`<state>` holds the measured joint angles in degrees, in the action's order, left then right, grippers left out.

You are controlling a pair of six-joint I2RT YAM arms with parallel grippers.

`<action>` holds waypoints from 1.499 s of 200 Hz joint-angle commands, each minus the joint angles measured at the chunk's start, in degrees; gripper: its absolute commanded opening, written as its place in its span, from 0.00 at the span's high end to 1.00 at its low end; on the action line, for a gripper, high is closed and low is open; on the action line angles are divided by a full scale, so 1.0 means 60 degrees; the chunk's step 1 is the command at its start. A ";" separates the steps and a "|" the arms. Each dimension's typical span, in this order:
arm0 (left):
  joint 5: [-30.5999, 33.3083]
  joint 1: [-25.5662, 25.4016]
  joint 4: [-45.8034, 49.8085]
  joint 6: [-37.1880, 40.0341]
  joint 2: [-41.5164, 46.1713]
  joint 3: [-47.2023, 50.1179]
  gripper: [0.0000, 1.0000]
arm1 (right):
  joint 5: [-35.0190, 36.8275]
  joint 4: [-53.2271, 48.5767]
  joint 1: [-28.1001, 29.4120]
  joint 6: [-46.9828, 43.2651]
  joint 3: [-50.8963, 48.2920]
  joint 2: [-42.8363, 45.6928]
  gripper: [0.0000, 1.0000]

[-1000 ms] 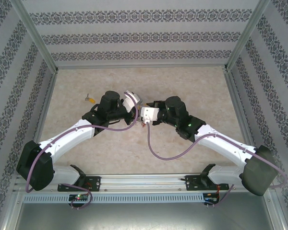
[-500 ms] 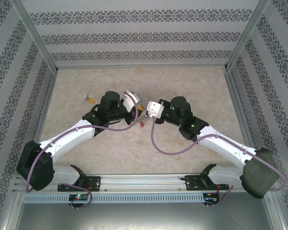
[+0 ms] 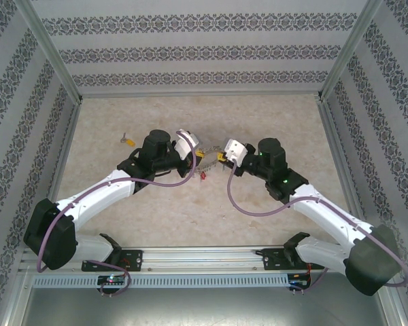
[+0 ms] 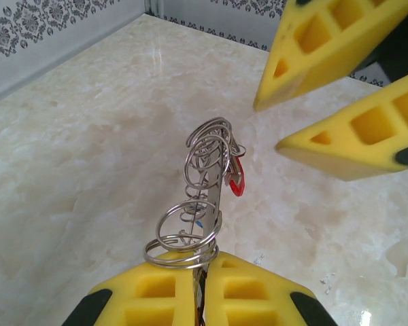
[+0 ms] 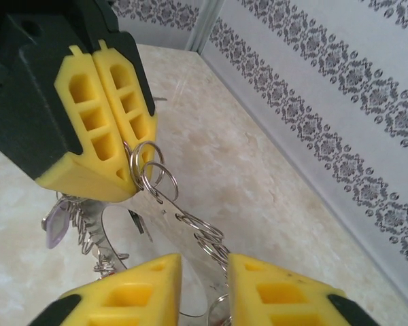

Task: Put the keys on the keyring

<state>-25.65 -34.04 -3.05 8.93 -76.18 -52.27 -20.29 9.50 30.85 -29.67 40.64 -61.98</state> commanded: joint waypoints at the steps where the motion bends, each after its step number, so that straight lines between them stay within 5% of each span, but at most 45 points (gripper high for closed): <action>1: -0.0200 -0.0112 -0.0292 0.0586 0.0040 -0.0208 1.00 | -0.0779 0.0061 -0.0115 0.0203 -0.0137 0.0412 0.69; 86: -0.1105 -0.0142 -0.0336 0.3424 0.0552 0.0316 1.00 | -0.2414 -0.1172 -0.0456 -0.0521 0.0448 0.0659 0.49; 128: -0.1011 -0.0205 0.0710 0.5395 0.0650 0.0103 1.00 | -0.3313 -0.4830 -0.0939 -0.2079 0.2279 0.0176 0.37; 225: -0.1657 -0.0261 0.1283 0.6598 0.0825 -0.0008 1.00 | -0.4369 -0.7524 -0.0689 -0.1773 0.4184 -0.2416 0.33; 300: -0.1699 -0.0336 0.1841 0.7207 0.0796 -0.0220 1.00 | -0.4471 -0.8033 -0.0238 -0.1497 0.4703 -0.3718 0.40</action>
<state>-33.67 -34.98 7.44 49.60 -72.77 -50.72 -45.95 -36.34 27.66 -38.76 66.74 -83.46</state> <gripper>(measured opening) 0.063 0.617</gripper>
